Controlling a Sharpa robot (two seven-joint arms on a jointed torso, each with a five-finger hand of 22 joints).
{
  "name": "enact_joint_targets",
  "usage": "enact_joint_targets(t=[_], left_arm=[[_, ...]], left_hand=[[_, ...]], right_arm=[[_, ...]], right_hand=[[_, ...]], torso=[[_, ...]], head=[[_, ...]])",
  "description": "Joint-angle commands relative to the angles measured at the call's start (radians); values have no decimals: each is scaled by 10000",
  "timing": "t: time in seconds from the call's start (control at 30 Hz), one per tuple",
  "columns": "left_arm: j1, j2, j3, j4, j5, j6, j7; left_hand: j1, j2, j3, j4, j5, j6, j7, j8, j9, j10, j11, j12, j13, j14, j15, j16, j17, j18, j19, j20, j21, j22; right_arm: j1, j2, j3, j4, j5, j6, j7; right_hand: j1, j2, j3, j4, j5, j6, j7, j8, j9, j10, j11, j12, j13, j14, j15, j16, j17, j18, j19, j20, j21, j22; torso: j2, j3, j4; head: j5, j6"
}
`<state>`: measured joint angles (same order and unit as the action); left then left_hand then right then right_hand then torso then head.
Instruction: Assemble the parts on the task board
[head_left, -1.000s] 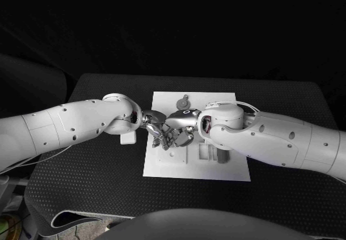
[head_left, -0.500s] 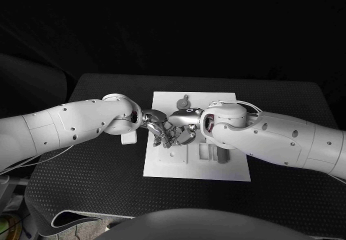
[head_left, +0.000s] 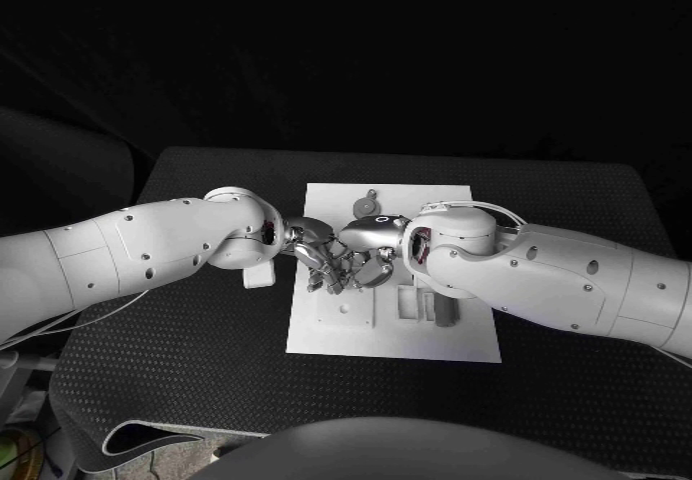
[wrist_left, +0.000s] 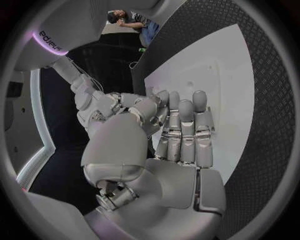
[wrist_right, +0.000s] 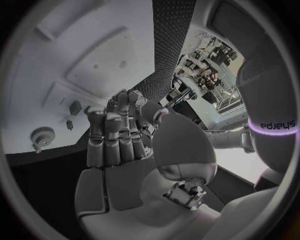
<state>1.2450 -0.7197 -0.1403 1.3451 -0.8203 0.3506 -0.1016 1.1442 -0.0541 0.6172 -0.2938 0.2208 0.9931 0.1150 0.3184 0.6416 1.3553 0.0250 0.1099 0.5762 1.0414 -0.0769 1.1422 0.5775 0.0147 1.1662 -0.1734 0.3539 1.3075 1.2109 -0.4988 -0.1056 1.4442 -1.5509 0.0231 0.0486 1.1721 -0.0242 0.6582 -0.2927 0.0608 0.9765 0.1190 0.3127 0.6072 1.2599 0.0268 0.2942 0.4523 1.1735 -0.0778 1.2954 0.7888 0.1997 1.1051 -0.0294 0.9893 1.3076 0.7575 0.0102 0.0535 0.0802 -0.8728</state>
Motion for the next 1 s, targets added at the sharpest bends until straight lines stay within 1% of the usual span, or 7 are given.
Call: enact_joint_targets(t=[0.03, 0.33, 0.5, 0.73, 0.87, 0.93, 1.0], left_arm=[[9, 17, 9, -5, 99, -168, 41], [9, 26, 9, -8, 99, -324, 54], [9, 44, 9, -17, 99, -375, 96], [9, 58, 9, -34, 99, -485, 65], [9, 38, 9, -54, 165, -512, 36], [9, 25, 9, -65, 167, -542, 8], [9, 7, 9, -80, 167, -529, -56]], left_hand=[[144, 30, 60, 10, -108, 80, 7, 30, 30, -67, -10, 21, 12, -52, 7, -42, 15, 154, -68, -2, 37, 175], [144, 18, 55, 12, -156, 87, 8, 26, 38, -70, -8, 20, 14, -52, 8, -42, 22, 151, -69, 0, 40, 176], [110, -58, 9, 13, -233, 28, 34, -23, 35, -80, -2, 17, 18, -55, 13, -47, 33, 148, -74, 3, 43, 176], [119, -71, -1, 14, -273, -25, 53, -65, 27, -84, 0, 17, 23, -57, 14, -53, 39, 150, -74, 2, 43, 174], [49, -152, -69, 23, -293, -168, 106, -175, -5, -96, 15, 14, 31, -60, 25, -67, 47, 144, -75, 11, 46, 172], [-51, -229, -145, 26, -291, -428, 186, -357, -96, -99, 43, 15, 40, -57, 41, -79, 58, 147, -73, 20, 48, 168], [-130, -304, -225, 25, -276, -588, 232, -463, -177, -107, 67, 11, 44, -63, 58, -89, 67, 155, -76, 31, 47, 167]], right_arm=[[-13, -3, -1, 79, 102, -59, 147], [-14, -20, -1, 88, 108, -72, 168], [-25, -34, -1, 101, 115, -126, 176], [-32, -73, 0, 146, 117, -193, 154], [-32, -117, 1, 163, 97, -196, 125], [-32, -144, 1, 168, 39, -233, 107], [-32, -171, 2, 175, -37, -271, 96]], right_hand=[[-67, 1, 62, 4, 38, 132, 47, 43, 20, 76, -7, -58, 16, 29, -52, -39, -12, 621, 25, -13, 55, 166], [-74, -8, 68, 3, 37, 138, 44, 45, 23, 86, -11, -62, 19, 34, -56, -43, -12, 621, 29, -16, 57, 165], [-77, -8, 73, 3, 38, 143, 42, 46, 26, 94, -14, -64, 21, 37, -59, -46, -12, 621, 32, -18, 57, 165], [-81, -8, 85, 2, 38, 159, 35, 53, 32, 116, -22, -64, 26, 46, -66, -51, -13, 621, 40, -24, 60, 164], [-83, -14, 91, 1, 37, 170, 30, 57, 37, 131, -27, -65, 30, 55, -71, -53, -12, 621, 47, -28, 64, 165], [-84, -17, 94, 0, 37, 176, 27, 60, 40, 140, -30, -65, 33, 59, -74, -54, -12, 621, 50, -31, 66, 165], [-83, -20, 97, 0, 37, 183, 23, 63, 42, 148, -33, -65, 35, 63, -77, -55, -12, 621, 53, -33, 68, 165]], torso=[[3, -2, 0], [2, 1, -6], [1, 3, -4], [11, 5, -5], [-3, 3, -7], [-4, 2, -5], [-3, 4, -4]], head=[[7, 2], [15, 2], [17, 2], [15, 2], [3, 2], [3, 2], [-2, 2]])
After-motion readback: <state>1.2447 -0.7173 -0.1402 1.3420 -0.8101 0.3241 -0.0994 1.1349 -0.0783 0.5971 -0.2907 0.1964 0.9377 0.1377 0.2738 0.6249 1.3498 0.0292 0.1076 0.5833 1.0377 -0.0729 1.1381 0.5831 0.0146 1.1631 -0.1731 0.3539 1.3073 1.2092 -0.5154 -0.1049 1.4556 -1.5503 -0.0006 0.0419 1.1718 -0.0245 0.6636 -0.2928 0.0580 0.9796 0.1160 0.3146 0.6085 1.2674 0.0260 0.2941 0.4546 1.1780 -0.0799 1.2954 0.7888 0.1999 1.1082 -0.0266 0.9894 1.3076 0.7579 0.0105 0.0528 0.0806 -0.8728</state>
